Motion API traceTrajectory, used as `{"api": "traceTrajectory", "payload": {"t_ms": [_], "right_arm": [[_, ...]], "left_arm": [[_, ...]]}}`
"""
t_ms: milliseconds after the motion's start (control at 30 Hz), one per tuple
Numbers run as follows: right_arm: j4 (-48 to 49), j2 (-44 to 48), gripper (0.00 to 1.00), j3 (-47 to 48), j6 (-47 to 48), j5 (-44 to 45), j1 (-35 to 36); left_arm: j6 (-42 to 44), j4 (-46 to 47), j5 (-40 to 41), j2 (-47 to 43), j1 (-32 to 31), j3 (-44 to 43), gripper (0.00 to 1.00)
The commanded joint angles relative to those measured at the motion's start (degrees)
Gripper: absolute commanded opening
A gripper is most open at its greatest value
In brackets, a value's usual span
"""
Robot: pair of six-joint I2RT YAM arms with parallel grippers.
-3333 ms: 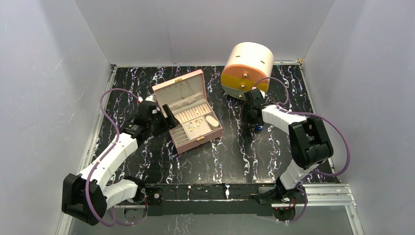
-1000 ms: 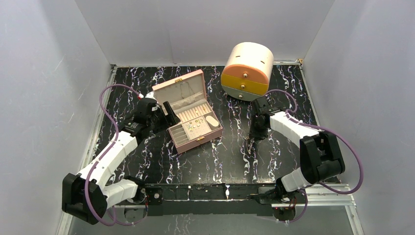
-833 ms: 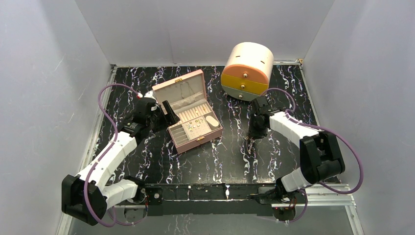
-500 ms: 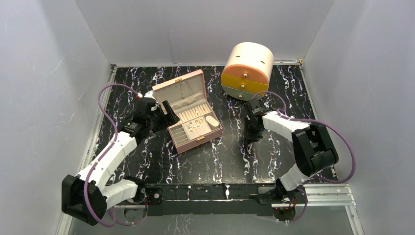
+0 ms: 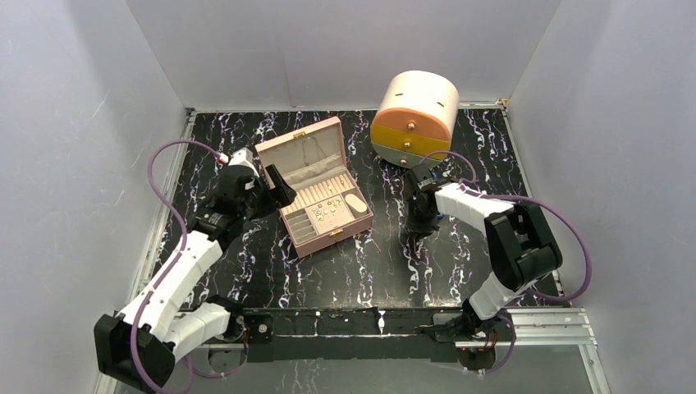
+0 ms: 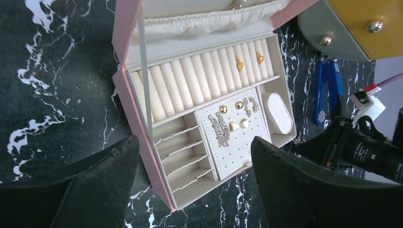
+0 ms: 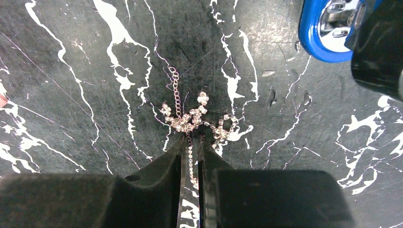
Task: Organize the mixed jewelry
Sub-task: Pick up the jewelry from the center of the board.
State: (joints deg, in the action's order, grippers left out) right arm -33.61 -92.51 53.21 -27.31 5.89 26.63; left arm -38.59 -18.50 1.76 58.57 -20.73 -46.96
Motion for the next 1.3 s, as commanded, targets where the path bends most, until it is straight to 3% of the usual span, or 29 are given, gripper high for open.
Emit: {"api": "traceTrajectory", "payload": {"t_ms": [0, 100, 300, 667, 1267], "right_arm": [[-2.8, -3.7, 0.22, 0.4, -1.7, 1.2, 2.2], [-4.0, -5.6, 0.21, 1.2, -2.5, 1.4, 3.6], [-3.2, -6.2, 0.0, 2.0, -4.1, -0.9, 4.1], [0.6, 3.9, 0.0, 7.6, -8.9, -4.1, 3.9], [9.8, 7.4, 0.0, 20.4, -23.5, -12.6, 3.9]], "left_arm": [[2.1, -1.0, 3.7, -3.4, 0.3, -2.1, 0.84], [2.2, -1.3, 3.5, -4.2, 0.3, -1.8, 0.83], [2.1, -1.2, 1.0, -4.8, 0.3, -0.8, 0.79], [2.5, 11.8, -16.2, -6.6, 0.3, 2.7, 0.73], [1.6, 22.8, -16.8, -0.7, 0.3, -1.0, 0.71]]}}
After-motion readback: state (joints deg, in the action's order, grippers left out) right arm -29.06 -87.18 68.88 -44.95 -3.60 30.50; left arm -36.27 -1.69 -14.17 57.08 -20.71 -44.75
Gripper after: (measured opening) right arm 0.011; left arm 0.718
